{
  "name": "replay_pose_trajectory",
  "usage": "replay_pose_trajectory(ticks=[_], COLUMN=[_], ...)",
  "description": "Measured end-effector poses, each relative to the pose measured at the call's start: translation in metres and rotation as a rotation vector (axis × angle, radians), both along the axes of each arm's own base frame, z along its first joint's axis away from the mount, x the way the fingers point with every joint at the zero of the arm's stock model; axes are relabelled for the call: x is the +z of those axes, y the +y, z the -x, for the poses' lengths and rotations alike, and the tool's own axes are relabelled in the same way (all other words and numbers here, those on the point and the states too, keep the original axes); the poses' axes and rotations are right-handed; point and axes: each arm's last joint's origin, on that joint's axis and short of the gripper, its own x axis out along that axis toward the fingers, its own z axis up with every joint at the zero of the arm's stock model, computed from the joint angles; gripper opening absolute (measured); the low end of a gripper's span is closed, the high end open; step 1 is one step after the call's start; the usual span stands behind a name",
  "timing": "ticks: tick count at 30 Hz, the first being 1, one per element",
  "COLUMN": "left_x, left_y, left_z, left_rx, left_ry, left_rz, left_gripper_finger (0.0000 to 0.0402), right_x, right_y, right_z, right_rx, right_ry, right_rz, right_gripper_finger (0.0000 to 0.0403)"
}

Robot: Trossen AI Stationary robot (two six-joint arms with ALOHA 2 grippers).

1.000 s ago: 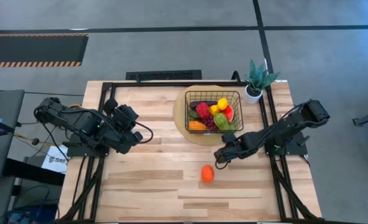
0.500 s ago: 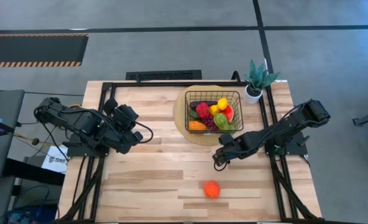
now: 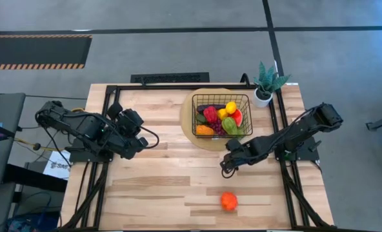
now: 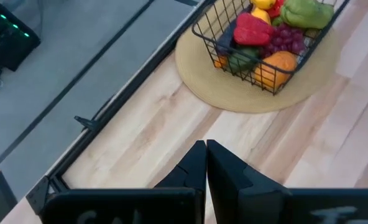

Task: Build produce basket
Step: Put the orange pumpkin into the wire basket

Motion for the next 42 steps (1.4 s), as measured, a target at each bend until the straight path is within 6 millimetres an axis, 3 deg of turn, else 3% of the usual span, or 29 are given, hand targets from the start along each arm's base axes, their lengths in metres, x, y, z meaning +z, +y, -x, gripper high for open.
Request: replay_pose_trajectory(ticks=[7,11,15,21,28,34,42], left_x=[-0.001,-0.010,-0.034,-0.071,-0.107,-0.136,-0.168], left_y=[-0.002,-0.005,-0.008,-0.006,0.005,0.013,0.019], left_z=[0.000,0.005,0.019,0.045,0.068,0.082,0.094], left_rx=[-0.044,-0.048,-0.028,-0.058,-0.196,-0.275,-0.306], left_ry=[0.039,0.050,0.006,-0.196,-0.423,-0.590,-0.690], left_rz=[0.007,0.005,0.048,0.185,0.347,0.455,0.536], left_gripper_finger=[0.0000,0.0000,0.0000,0.0000,0.0000,0.0000,0.0000], right_x=[0.020,0.056,0.103,0.162,0.199,0.217,0.224], right_y=[0.004,0.008,0.008,0.005,0.003,0.011,0.040], right_z=[-0.012,-0.019,-0.010,0.025,0.076,0.114,0.157], right_rx=[0.092,0.148,0.144,0.129,0.138,0.209,0.301], right_ry=[-0.067,-0.126,-0.152,-0.218,-0.402,-0.578,-0.837], right_rz=[0.044,0.147,0.272,0.429,0.507,0.515,0.595], right_gripper_finger=[0.0001,0.0001,0.0001,0.0001,0.0000,0.0000,0.0000])
